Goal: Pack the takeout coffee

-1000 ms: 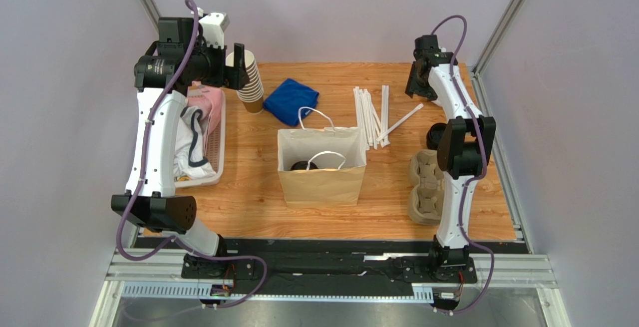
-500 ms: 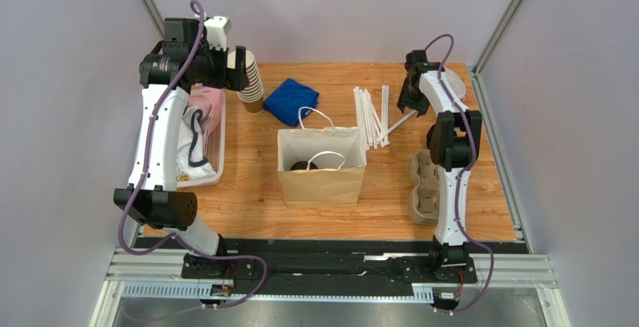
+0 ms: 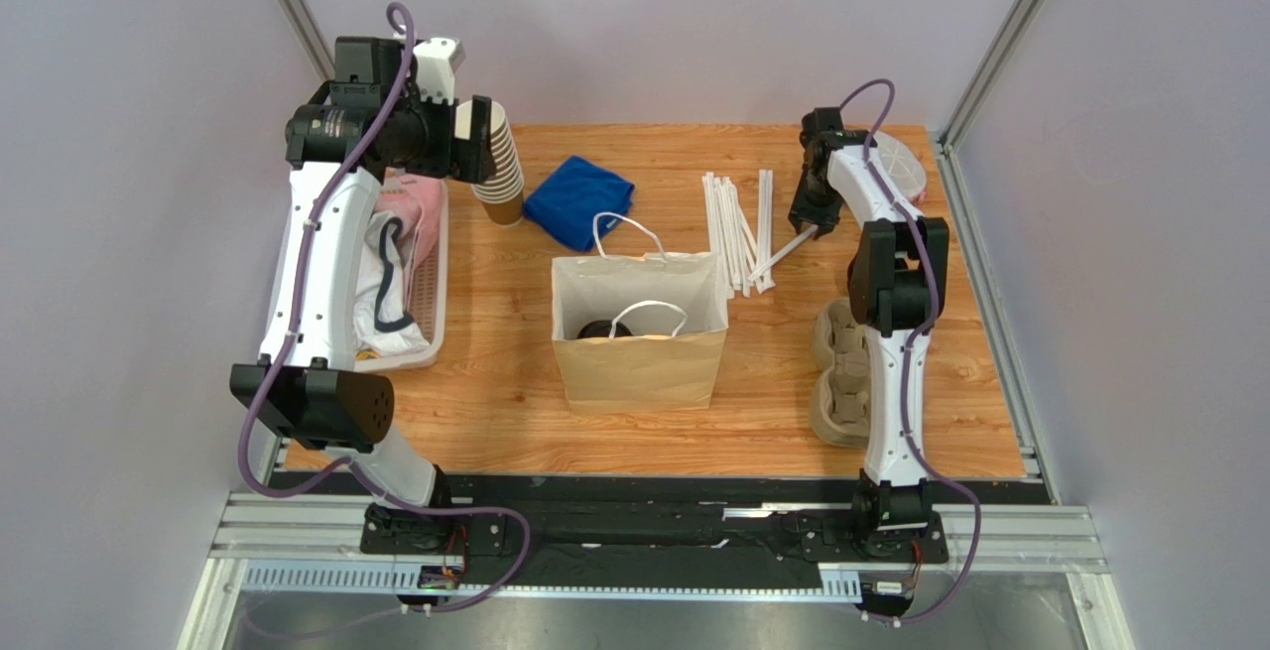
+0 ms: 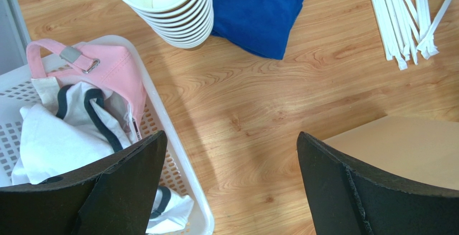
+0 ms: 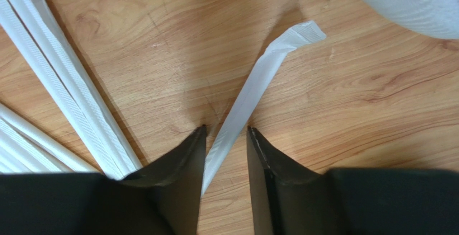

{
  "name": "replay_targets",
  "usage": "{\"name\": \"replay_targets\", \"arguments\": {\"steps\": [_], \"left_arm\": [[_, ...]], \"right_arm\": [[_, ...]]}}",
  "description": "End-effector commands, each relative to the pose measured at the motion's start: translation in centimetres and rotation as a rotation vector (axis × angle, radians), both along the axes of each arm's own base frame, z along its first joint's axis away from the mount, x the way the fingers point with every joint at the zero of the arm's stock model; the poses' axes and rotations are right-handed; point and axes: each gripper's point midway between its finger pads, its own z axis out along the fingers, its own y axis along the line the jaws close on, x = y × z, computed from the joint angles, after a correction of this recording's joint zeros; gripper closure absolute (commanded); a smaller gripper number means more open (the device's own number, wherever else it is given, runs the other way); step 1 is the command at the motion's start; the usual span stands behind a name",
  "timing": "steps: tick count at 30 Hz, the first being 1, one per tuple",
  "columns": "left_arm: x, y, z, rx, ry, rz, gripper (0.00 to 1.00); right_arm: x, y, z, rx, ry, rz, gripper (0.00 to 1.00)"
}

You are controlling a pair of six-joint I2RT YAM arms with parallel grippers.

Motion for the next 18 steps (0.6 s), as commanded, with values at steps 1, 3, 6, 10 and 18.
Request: {"name": "replay_targets", "arguments": {"steps": [1, 3, 6, 10, 18], "left_arm": [[0.1, 0.3, 0.1, 0.008, -0.009, -0.003, 0.01], [0.1, 0.3, 0.1, 0.008, -0.009, -0.003, 0.01], [0.0, 0.3, 0.2, 0.010, -0.011, -0.005, 0.01], [-0.2, 0.3, 0.3, 0.015, -0.012, -0.011, 0.01], [-0.2, 0.3, 1.2, 0.016, -0.040, -0.024, 0.01]], "right_arm": [[0.5, 0.3, -0.2, 0.026, -0.007, -0.022, 0.71], [0.2, 0.0, 0.1, 0.031, -0.005, -0.036, 0.80], [-0.2, -0.2, 1.9, 0.073, -0.019, -0.055, 0.94], [-1.4, 1.8, 7.3, 0.273, -0.072, -0.049, 1.00], [-2.6, 6.9, 22.8, 0.648, -0.340, 0.131, 1.00]]}}
